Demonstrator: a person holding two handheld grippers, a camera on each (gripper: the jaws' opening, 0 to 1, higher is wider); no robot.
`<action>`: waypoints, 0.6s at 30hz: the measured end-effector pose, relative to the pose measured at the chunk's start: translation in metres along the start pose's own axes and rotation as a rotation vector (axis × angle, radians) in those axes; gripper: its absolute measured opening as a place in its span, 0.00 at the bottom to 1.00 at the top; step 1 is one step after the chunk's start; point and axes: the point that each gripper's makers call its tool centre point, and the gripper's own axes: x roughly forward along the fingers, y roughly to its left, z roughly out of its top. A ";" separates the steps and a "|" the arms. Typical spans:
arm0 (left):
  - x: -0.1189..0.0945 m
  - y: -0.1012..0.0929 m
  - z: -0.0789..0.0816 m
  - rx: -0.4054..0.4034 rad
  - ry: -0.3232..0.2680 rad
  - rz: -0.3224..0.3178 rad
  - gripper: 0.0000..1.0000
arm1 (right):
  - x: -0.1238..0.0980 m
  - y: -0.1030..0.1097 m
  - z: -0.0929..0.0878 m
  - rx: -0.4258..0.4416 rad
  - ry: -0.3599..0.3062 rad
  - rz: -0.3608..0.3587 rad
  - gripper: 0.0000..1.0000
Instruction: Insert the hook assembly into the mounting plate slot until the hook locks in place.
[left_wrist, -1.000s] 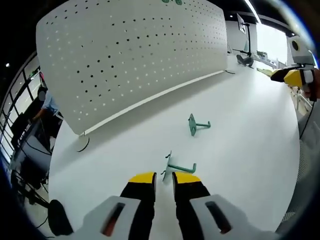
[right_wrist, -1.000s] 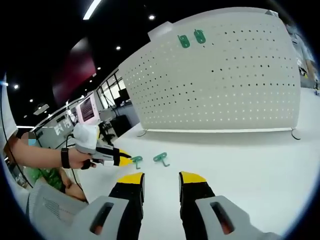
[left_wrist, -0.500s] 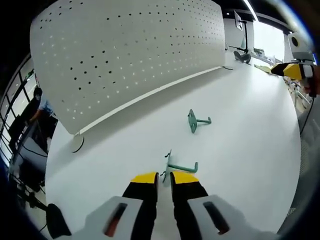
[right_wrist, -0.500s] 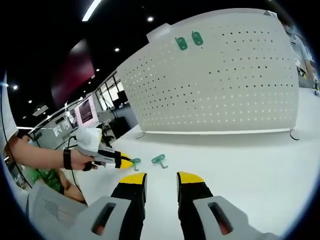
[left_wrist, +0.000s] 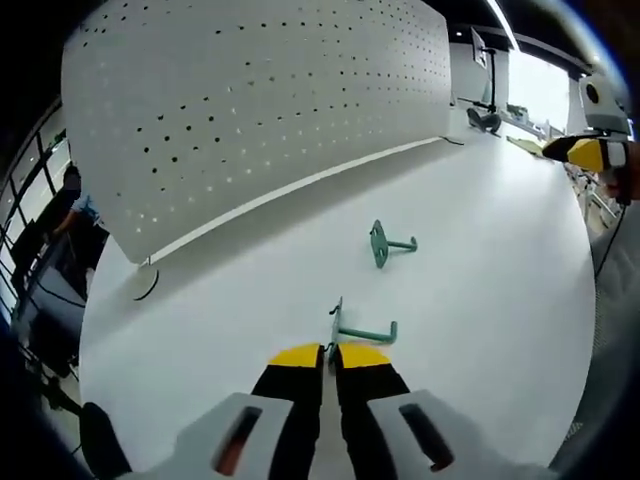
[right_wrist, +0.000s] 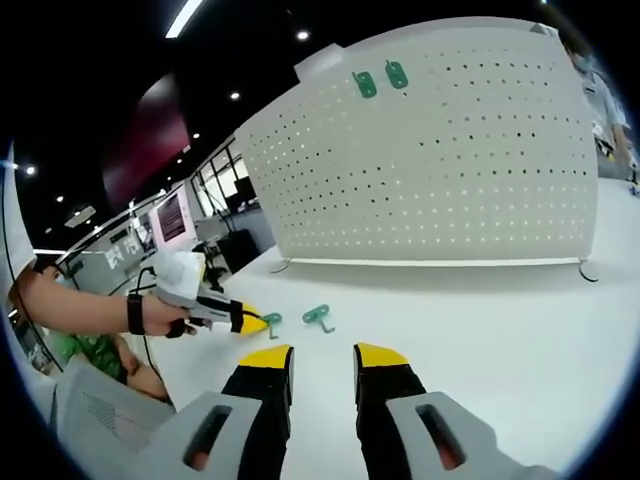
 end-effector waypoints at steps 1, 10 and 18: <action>-0.001 -0.002 0.000 0.005 0.002 0.000 0.05 | 0.000 0.001 0.000 0.000 0.000 0.003 0.23; -0.005 -0.018 -0.006 -0.075 0.000 -0.056 0.04 | 0.002 0.007 0.000 -0.014 0.008 0.024 0.23; -0.014 -0.032 0.000 -0.144 -0.036 -0.101 0.04 | 0.004 0.015 0.004 -0.034 0.010 0.046 0.23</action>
